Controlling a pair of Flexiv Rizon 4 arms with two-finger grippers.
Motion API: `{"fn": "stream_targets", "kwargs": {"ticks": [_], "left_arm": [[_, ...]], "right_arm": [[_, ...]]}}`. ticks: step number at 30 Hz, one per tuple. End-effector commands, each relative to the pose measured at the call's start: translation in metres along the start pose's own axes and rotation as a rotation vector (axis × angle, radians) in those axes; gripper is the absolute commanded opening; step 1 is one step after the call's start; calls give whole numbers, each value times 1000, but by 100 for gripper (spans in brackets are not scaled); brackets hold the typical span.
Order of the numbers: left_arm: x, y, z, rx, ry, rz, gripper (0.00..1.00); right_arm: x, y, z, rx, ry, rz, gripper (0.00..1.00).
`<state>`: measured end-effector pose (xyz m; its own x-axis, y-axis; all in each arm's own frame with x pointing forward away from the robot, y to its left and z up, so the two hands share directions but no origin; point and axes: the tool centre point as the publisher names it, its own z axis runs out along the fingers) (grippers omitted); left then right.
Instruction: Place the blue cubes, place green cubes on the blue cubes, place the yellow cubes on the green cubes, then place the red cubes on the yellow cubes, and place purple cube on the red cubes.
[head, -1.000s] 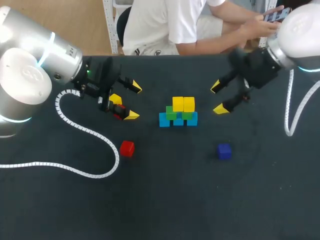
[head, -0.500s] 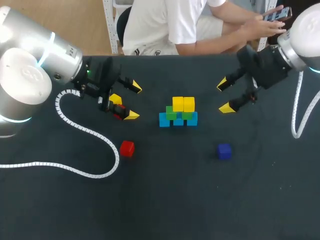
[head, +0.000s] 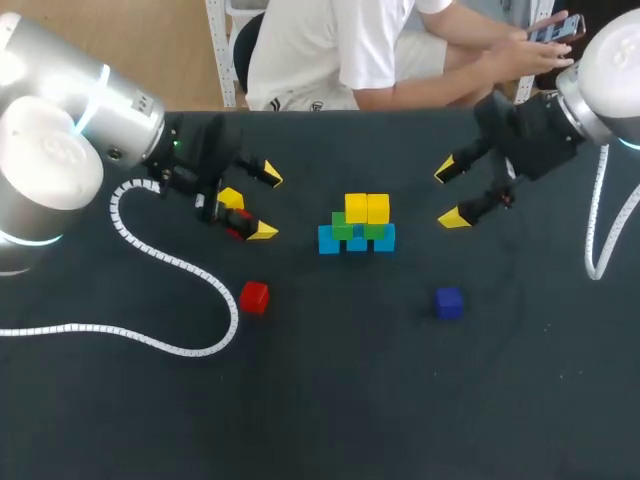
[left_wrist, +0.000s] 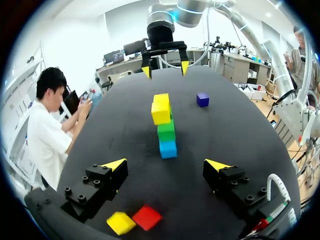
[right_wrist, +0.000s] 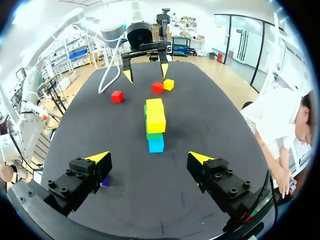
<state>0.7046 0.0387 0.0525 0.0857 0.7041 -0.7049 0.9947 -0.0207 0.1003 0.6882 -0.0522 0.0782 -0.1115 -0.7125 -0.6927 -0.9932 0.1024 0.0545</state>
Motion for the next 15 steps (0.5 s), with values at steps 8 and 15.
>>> {"fn": "stream_targets", "kwargs": {"ticks": [8, 15], "left_arm": [[5, 12, -38, -28, 161, -43, 100], [19, 19, -47, -22, 213, -94, 100]], "right_arm": [[0, 1, 0, 1, -2, -1, 100], [0, 1, 0, 1, -2, -1, 100]]}}
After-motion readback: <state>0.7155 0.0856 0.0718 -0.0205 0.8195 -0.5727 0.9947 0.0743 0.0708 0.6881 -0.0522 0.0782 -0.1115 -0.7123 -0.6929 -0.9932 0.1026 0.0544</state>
